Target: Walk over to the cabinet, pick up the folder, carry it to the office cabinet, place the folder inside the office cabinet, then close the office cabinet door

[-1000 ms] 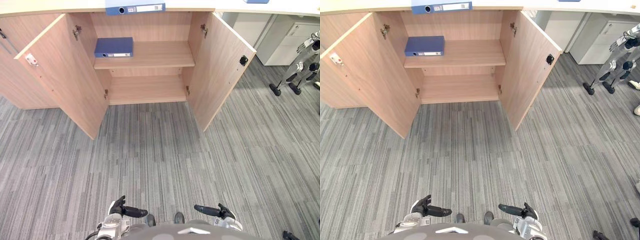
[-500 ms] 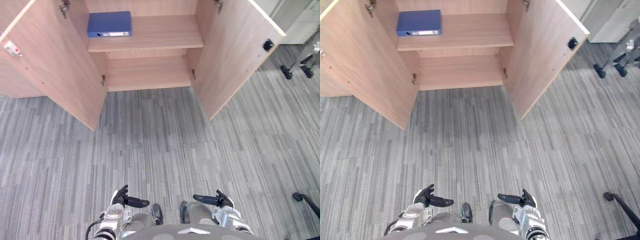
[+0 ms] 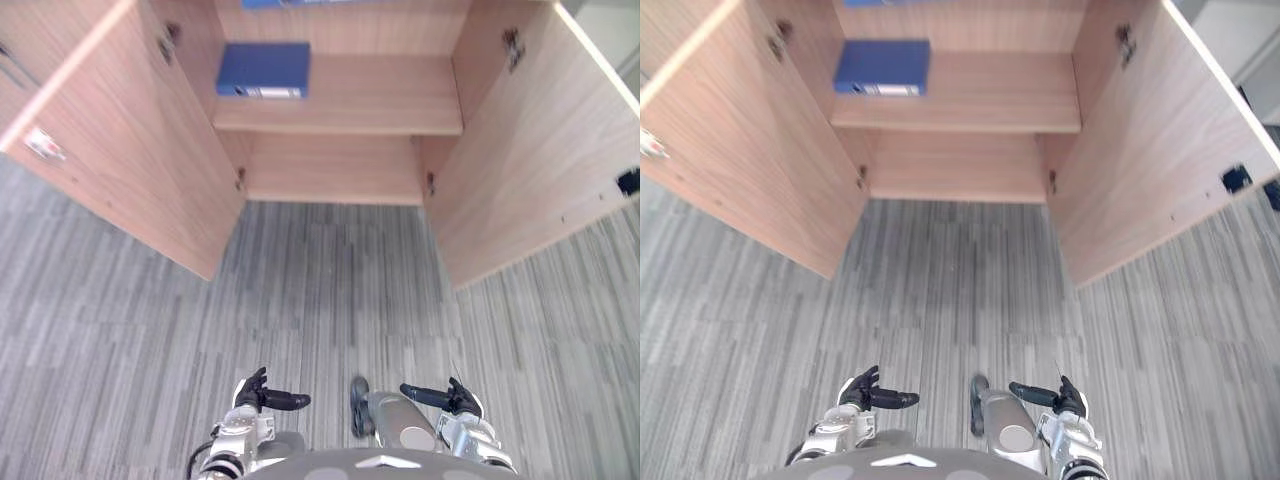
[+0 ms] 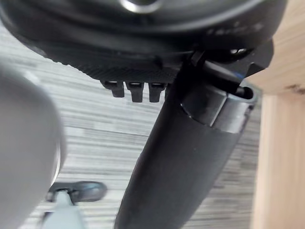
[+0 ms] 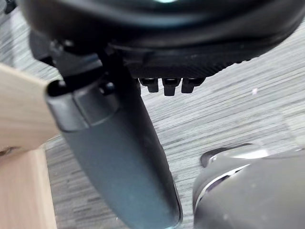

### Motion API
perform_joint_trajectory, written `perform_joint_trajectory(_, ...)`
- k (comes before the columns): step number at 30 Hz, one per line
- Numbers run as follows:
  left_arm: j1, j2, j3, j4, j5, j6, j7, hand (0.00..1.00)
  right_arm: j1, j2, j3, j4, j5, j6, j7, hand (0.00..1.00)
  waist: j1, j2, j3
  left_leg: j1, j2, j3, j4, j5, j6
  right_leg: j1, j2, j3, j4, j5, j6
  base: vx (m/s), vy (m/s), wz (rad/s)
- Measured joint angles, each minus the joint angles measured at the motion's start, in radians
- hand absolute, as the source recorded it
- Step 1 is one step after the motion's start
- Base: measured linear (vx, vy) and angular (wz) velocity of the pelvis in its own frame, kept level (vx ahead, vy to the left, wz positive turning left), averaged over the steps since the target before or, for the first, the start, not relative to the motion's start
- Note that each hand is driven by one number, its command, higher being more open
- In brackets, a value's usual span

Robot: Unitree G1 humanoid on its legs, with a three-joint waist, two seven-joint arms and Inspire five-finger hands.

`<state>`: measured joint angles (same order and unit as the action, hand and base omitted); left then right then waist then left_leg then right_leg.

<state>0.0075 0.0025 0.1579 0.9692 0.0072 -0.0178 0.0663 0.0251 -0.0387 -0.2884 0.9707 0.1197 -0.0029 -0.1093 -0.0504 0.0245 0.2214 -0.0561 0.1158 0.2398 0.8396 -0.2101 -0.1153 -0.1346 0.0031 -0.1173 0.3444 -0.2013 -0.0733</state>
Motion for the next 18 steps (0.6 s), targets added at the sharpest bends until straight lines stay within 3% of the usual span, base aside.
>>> perform_joint_trajectory(1, -0.001, -0.003, 0.01, -0.013, -0.001, -0.002, 0.0, 1.0, -0.005, 0.001, 0.004, -0.005, 0.0, -0.001, 0.001, 1.0, 0.008, -0.001, 0.0, -0.037, 0.028, 0.03, 0.059, -0.016, 0.013, 0.014, 0.0, 0.007, -0.003, -0.011, 0.002, 0.36, 0.002, -0.2)
perform_joint_trajectory(2, -0.004, -0.006, 0.023, -0.032, -0.01, -0.002, 0.002, 1.0, -0.013, 0.006, 0.006, -0.016, 0.0, -0.001, 0.002, 1.0, 0.025, -0.002, -0.001, -0.096, 0.072, 0.073, 0.104, -0.039, 0.049, 0.039, 0.0, 0.025, -0.017, -0.017, 0.004, 0.22, 0.03, -0.38)
perform_joint_trajectory(4, -0.012, -0.007, 0.026, -0.053, -0.019, -0.009, 0.009, 1.0, -0.015, 0.024, 0.001, -0.026, 0.002, -0.001, 0.001, 1.0, 0.053, -0.007, 0.0, -0.158, 0.098, 0.113, -0.01, -0.087, 0.061, 0.09, -0.021, 0.065, -0.034, -0.02, 0.01, 0.28, 0.116, -0.56)
perform_joint_trajectory(6, -0.015, -0.007, 0.023, -0.051, -0.019, -0.009, 0.013, 1.0, -0.015, 0.029, -0.005, -0.024, 0.003, -0.001, 0.0, 1.0, 0.052, -0.021, 0.0, -0.172, 0.071, 0.111, -0.166, -0.092, 0.054, 0.115, -0.056, 0.091, -0.035, -0.034, 0.032, 0.24, 0.168, -0.45)
perform_joint_trajectory(8, -0.015, -0.01, 0.011, -0.036, -0.019, -0.008, 0.013, 1.0, -0.012, 0.023, -0.005, -0.015, 0.005, -0.001, -0.002, 1.0, 0.05, -0.019, -0.019, -0.176, 0.026, 0.099, -0.443, -0.018, 0.041, 0.125, -0.093, 0.127, -0.044, -0.061, 0.076, 0.28, 0.245, -0.52)
perform_joint_trajectory(9, -0.019, -0.013, 0.001, -0.013, -0.019, -0.013, 0.013, 1.0, -0.01, 0.007, -0.005, -0.004, 0.005, 0.0, -0.004, 1.0, 0.049, -0.009, -0.025, -0.167, 0.011, 0.079, -0.554, 0.144, 0.041, 0.143, -0.109, 0.15, -0.062, -0.082, 0.109, 0.3, 0.247, -0.35)
perform_joint_trajectory(10, -0.032, -0.006, -0.016, 0.025, -0.018, -0.011, 0.014, 1.0, -0.009, 0.01, -0.003, 0.022, 0.006, 0.005, -0.002, 1.0, 0.035, -0.02, -0.044, -0.134, -0.028, 0.097, -0.592, 0.139, 0.048, 0.157, -0.137, 0.166, -0.105, -0.061, 0.133, 0.35, 0.302, -0.31)
perform_joint_trajectory(12, -0.033, 0.016, -0.019, 0.036, -0.018, -0.012, 0.013, 1.0, -0.008, 0.021, -0.004, 0.048, 0.006, 0.011, -0.002, 1.0, 0.041, -0.037, -0.054, -0.137, -0.035, 0.114, -0.574, 0.113, 0.065, 0.171, -0.15, 0.183, -0.144, -0.038, 0.142, 0.29, 0.24, -0.25)
perform_joint_trajectory(14, -0.031, 0.045, -0.023, 0.056, -0.017, 0.002, 0.01, 1.0, -0.011, 0.035, -0.005, 0.078, 0.004, 0.022, -0.001, 1.0, 0.042, -0.061, -0.067, -0.122, -0.041, 0.145, -0.538, 0.07, 0.091, 0.191, -0.173, 0.218, -0.168, -0.017, 0.174, 0.25, 0.183, -0.48)
perform_joint_trajectory(15, -0.02, 0.052, -0.025, 0.06, -0.017, 0.006, 0.01, 1.0, -0.014, 0.035, -0.005, 0.082, 0.002, 0.021, 0.001, 1.0, 0.044, -0.06, -0.074, -0.093, -0.046, 0.17, -0.544, 0.053, 0.097, 0.187, -0.179, 0.239, -0.148, -0.004, 0.191, 0.2, 0.139, -0.59)
perform_joint_trajectory(18, -0.004, 0.054, -0.03, 0.06, -0.017, 0.006, 0.01, 1.0, -0.023, 0.024, -0.005, 0.085, 0.0, 0.021, 0.001, 1.0, 0.044, -0.04, -0.086, -0.039, -0.053, 0.204, -0.578, 0.034, 0.103, 0.137, -0.178, 0.28, -0.036, 0.004, 0.195, 0.26, 0.193, -0.72)
